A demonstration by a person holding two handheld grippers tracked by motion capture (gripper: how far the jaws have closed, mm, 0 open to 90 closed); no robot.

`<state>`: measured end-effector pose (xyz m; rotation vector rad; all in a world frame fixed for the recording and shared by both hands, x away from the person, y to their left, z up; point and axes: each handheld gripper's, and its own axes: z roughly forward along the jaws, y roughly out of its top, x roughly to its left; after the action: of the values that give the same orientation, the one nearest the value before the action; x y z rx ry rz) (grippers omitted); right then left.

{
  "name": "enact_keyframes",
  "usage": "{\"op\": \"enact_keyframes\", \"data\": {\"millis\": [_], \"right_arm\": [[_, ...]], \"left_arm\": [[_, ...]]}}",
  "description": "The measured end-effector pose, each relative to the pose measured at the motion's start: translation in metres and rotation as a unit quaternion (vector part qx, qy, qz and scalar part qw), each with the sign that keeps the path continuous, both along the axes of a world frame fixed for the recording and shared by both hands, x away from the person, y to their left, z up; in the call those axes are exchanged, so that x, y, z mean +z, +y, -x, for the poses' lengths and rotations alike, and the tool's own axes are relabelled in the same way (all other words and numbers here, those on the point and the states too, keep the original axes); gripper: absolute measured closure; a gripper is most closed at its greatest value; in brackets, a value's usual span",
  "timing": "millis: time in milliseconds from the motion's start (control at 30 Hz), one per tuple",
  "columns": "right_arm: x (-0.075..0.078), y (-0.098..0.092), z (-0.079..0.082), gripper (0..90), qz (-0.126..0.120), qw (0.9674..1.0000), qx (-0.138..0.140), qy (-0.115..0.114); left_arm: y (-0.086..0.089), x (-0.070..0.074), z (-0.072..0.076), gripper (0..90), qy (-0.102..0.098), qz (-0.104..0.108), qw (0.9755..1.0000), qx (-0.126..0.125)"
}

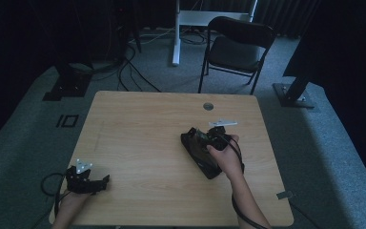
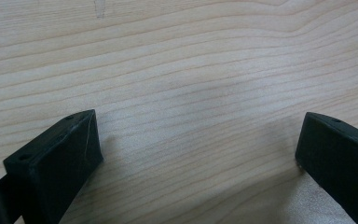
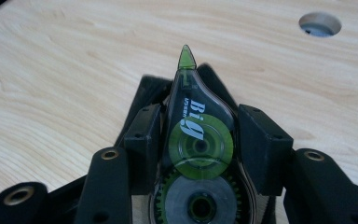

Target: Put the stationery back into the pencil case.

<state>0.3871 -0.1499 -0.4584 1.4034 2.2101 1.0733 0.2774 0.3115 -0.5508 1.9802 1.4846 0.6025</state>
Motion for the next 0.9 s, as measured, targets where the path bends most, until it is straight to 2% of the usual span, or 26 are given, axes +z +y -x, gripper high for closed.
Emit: {"op": "enact_keyframes", "data": {"millis": [100,133,267,433,500,567,800,900], "right_arm": [[-0.004,0.001,-0.002,50.6,-0.004,1.0,-0.003,0.007],[-0.009,0.002,-0.004,50.6,0.001,0.9998,0.0,0.02],[-0.012,0.004,-0.004,50.6,0.006,0.9996,-0.002,0.026],[-0.017,0.013,-0.004,50.6,0.021,0.9988,0.014,0.042],[-0.019,0.014,-0.004,50.6,0.034,0.9982,0.017,0.047],[-0.021,0.013,-0.005,50.6,0.032,0.9977,0.016,0.057],[-0.024,0.016,-0.01,50.6,0.049,0.9964,0.017,0.066],[-0.028,0.019,-0.012,50.6,0.056,0.9951,0.023,0.078]], "left_arm": [[0.0,0.0,0.0,0.1,0.0,0.0,1.0,0.0],[0.0,0.0,0.0,0.1,0.0,0.0,1.0,0.0],[0.0,0.0,0.0,0.1,0.0,0.0,1.0,0.0],[0.0,0.0,0.0,0.1,0.0,0.0,1.0,0.0],[0.0,0.0,0.0,0.1,0.0,0.0,1.0,-0.001],[0.0,0.0,0.0,0.1,0.0,0.0,1.0,0.0],[0.0,0.0,0.0,0.1,0.0,0.0,1.0,0.0],[0.0,0.0,0.0,0.1,0.0,0.0,1.0,0.0]]}}
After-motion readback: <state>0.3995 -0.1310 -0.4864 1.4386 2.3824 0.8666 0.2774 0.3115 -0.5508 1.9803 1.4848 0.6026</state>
